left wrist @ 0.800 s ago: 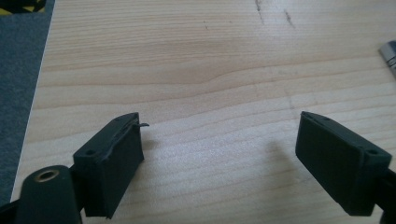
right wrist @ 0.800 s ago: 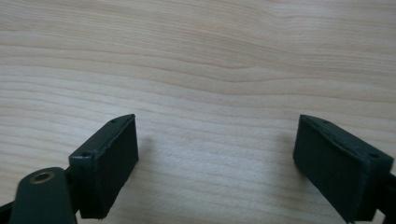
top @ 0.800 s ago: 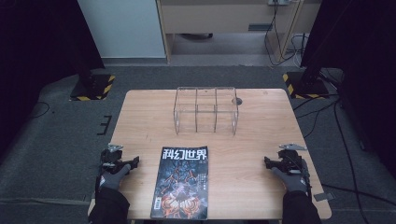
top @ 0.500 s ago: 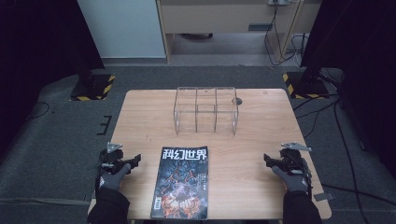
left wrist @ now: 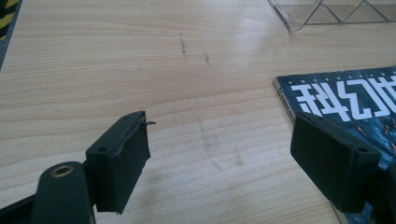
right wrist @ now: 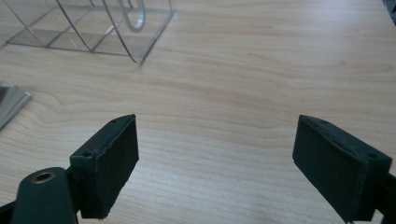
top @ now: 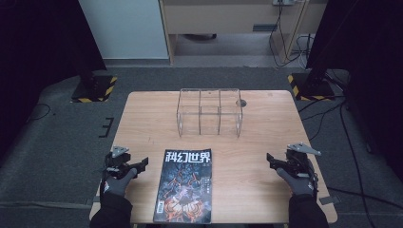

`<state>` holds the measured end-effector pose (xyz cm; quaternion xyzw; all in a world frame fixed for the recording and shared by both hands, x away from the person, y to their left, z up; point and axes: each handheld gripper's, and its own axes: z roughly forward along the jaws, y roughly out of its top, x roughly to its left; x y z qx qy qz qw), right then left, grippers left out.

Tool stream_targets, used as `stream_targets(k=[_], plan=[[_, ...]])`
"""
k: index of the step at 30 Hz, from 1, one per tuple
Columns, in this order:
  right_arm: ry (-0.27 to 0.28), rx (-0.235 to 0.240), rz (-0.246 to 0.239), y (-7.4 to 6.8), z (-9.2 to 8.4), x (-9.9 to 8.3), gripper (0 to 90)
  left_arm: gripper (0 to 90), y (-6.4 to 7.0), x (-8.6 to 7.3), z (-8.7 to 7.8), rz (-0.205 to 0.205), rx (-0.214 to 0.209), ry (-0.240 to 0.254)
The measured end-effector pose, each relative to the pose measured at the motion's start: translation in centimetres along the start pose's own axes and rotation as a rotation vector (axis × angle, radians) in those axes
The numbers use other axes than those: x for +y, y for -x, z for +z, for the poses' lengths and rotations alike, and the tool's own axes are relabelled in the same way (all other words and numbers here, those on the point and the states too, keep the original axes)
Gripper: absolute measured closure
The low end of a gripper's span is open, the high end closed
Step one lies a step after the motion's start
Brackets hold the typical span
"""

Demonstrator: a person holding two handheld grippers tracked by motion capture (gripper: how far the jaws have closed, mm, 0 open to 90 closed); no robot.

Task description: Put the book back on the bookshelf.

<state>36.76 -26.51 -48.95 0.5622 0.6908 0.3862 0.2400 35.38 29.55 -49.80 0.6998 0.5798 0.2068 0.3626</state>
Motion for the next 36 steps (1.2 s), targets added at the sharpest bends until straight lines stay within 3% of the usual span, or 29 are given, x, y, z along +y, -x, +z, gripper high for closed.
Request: stream_targets(k=[10, 15, 24, 36], plan=[[0.063, 0.032, -0.046, -1.7, -1.4, 1.2, 13.6, 17.8, 1.2, 0.0, -0.4, 0.023, -0.021, 0.008], [0.089, 0.070, -0.079, -3.6, -1.7, 2.1, 14.0, 17.4, 2.4, -0.1, -0.6, 0.048, -0.053, 0.014], [0.099, 0.139, -0.131, -7.3, -1.6, 2.7, 13.8, 17.1, 3.8, -0.1, -0.6, 0.089, -0.075, 0.008], [0.110, 0.174, -0.152, -9.6, -1.3, 3.4, 14.0, 16.7, 4.5, -0.6, 0.0, 0.113, -0.083, -0.013]])
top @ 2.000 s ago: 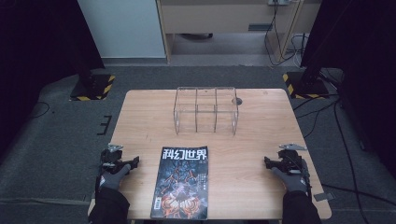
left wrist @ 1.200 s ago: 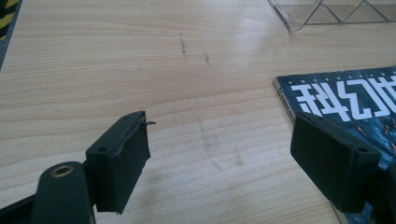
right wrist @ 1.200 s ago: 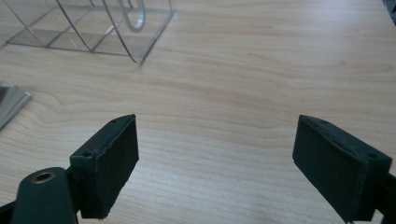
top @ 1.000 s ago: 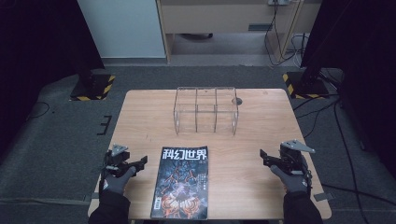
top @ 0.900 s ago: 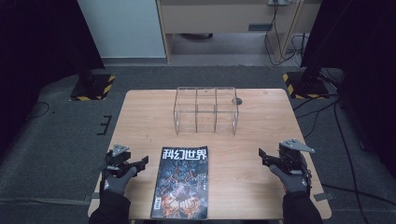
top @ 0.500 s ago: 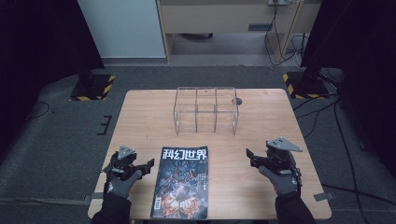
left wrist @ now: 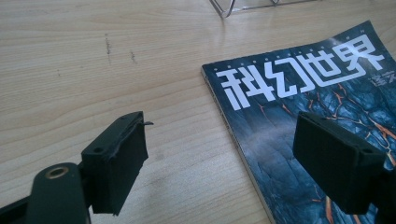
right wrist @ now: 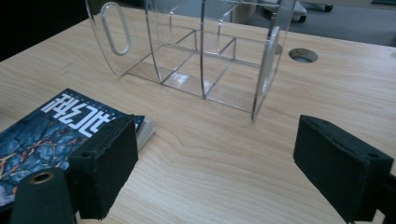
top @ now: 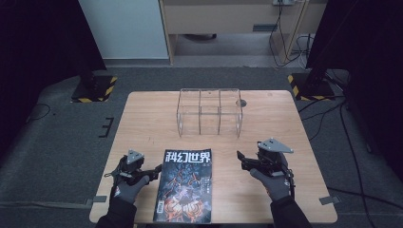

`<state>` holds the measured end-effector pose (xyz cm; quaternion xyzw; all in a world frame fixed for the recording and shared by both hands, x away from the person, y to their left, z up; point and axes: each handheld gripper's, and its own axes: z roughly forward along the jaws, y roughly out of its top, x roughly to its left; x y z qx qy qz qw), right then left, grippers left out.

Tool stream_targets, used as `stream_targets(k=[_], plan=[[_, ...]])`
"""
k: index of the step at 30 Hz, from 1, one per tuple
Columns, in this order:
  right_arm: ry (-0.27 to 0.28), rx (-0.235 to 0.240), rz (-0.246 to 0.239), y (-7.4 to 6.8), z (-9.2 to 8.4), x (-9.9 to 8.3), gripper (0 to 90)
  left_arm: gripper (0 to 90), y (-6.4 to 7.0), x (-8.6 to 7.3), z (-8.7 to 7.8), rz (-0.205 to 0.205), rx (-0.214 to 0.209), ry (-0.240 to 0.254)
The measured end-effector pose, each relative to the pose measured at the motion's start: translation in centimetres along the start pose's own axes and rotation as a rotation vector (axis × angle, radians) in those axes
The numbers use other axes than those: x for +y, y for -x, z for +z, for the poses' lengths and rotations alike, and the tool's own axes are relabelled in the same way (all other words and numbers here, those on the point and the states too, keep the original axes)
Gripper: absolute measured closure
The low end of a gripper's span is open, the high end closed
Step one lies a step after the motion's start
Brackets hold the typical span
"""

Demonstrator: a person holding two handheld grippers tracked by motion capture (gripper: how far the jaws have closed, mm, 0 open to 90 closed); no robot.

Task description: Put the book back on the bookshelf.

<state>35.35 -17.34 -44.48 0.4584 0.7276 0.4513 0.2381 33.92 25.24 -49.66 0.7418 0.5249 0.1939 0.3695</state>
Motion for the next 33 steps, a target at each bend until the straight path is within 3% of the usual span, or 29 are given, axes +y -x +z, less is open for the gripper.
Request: stream_targets(k=[15, 27, 33], plan=[[-0.027, 0.057, -0.021, -3.3, 2.1, 0.2, 14.6, 16.4, 0.6, -0.4, 0.8, 0.027, -0.019, -0.026], [-0.045, 0.107, -0.044, -6.7, 4.1, 0.4, 14.6, 15.9, 1.0, -1.0, 1.5, 0.053, -0.035, -0.063], [-0.050, 0.121, -0.018, -7.8, 4.8, -0.3, 15.1, 15.3, 1.1, -1.2, 1.8, 0.074, -0.039, -0.083]])
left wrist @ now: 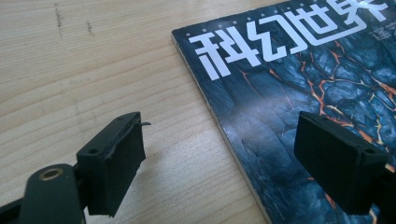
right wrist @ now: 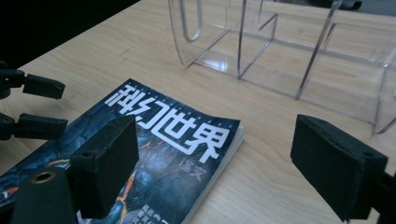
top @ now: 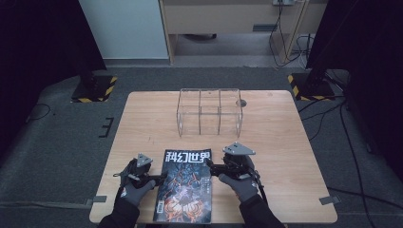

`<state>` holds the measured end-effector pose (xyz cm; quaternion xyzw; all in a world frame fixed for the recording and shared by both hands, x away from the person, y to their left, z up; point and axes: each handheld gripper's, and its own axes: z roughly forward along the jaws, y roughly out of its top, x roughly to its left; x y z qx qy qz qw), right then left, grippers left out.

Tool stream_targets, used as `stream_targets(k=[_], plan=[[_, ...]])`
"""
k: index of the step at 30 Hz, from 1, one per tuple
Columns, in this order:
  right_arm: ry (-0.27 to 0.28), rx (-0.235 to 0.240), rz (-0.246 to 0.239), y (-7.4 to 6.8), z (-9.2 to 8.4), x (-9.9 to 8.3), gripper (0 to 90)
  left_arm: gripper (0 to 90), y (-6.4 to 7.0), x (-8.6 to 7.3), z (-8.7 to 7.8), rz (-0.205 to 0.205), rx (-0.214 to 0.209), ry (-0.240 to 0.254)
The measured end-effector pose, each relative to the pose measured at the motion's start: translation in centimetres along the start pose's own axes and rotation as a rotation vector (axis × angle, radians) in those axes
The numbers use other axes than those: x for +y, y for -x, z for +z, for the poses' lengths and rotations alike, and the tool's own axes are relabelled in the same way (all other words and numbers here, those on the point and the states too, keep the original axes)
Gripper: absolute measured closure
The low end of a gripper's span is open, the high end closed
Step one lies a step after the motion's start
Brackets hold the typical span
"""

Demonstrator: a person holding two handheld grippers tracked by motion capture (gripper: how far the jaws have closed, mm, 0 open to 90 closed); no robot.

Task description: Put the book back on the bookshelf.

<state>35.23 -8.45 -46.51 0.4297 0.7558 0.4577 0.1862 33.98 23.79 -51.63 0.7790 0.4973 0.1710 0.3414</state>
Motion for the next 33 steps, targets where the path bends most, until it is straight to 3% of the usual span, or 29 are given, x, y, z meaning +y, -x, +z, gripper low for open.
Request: stream_targets(k=[7, 20, 33], plan=[[-0.039, 0.012, -0.004, -0.9, 1.2, -1.3, 15.6, 15.1, 0.1, -0.1, 0.2, 0.009, -0.007, -0.012], [-0.107, 0.042, 0.047, -2.0, 2.7, -4.0, 17.0, 14.9, 0.2, -0.2, 0.5, 0.027, -0.013, -0.033], [-0.157, 0.063, 0.064, -2.8, 3.8, -5.4, 18.1, 14.8, 0.4, -0.3, 0.8, 0.029, -0.023, -0.043]])
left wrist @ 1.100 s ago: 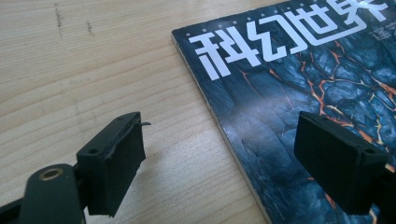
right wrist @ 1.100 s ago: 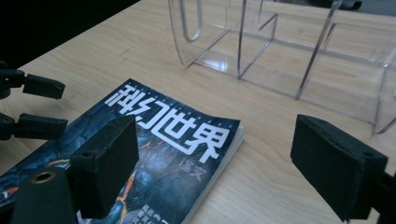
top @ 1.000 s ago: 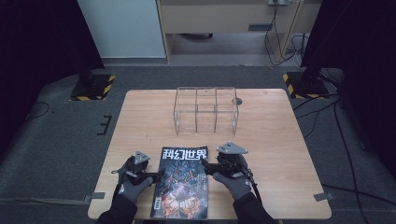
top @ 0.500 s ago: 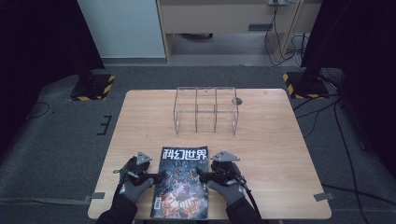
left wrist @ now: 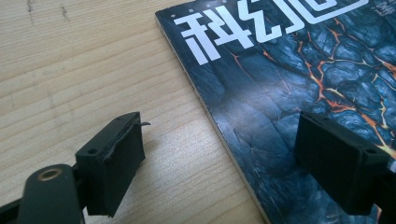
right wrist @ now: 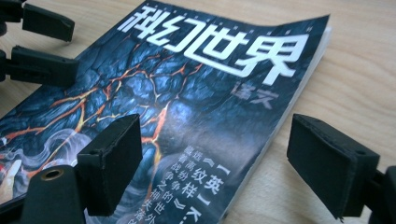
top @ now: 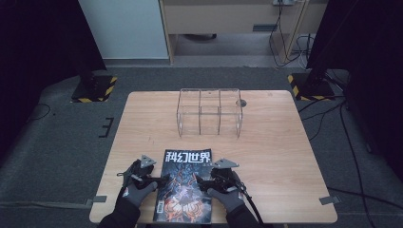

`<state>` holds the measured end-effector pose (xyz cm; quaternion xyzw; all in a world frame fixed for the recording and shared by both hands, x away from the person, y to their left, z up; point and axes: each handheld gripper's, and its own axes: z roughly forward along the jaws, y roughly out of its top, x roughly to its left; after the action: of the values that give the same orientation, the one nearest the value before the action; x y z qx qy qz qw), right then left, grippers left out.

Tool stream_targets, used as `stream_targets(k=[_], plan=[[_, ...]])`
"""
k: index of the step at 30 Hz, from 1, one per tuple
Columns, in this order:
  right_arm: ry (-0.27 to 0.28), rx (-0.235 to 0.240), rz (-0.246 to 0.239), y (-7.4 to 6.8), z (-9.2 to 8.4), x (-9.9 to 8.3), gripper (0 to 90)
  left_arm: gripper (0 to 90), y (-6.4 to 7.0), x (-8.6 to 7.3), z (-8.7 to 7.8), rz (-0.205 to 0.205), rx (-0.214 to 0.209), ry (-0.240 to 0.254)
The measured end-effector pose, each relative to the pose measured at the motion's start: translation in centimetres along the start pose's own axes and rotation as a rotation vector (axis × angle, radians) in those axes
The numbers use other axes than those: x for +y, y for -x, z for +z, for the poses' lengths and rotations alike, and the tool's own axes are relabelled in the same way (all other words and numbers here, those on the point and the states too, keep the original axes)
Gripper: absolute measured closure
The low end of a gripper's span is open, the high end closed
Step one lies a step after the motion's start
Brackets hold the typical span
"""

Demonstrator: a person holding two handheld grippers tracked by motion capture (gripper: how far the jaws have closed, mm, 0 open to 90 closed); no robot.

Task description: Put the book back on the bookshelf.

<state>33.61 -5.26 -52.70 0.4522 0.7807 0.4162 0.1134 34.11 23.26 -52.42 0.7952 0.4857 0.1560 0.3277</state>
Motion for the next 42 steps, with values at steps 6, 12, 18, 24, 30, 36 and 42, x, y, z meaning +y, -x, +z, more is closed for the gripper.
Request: stream_targets(k=[6, 12, 18, 24, 30, 36, 42], plan=[[-0.010, 0.007, 0.011, -0.2, 0.4, -0.4, 18.6, 15.7, 0.1, 0.0, 0.1, -0.008, -0.007, -0.002], [-0.009, 0.018, 0.017, -0.3, 0.5, -0.7, 19.1, 16.5, 0.0, -0.1, 0.1, -0.023, -0.015, -0.002], [-0.008, 0.021, 0.031, -0.2, 0.5, -0.7, 19.5, 16.7, 0.4, -0.1, 0.1, -0.020, -0.021, 0.001], [0.000, 0.028, 0.048, -0.2, 0.5, -0.7, 19.8, 17.0, 0.7, -0.1, 0.2, -0.012, -0.030, 0.004], [0.009, 0.037, 0.067, -0.1, 0.5, -0.7, 19.9, 17.5, 1.3, 0.0, 0.3, 0.001, -0.048, 0.002], [0.015, 0.040, 0.081, -0.1, 0.5, -0.7, 20.1, 17.7, 1.8, 0.0, 0.4, 0.013, -0.063, 0.001], [0.017, 0.038, 0.076, -0.1, 0.6, -0.7, 20.2, 18.1, 1.9, 0.0, 0.4, 0.021, -0.072, 0.002]])
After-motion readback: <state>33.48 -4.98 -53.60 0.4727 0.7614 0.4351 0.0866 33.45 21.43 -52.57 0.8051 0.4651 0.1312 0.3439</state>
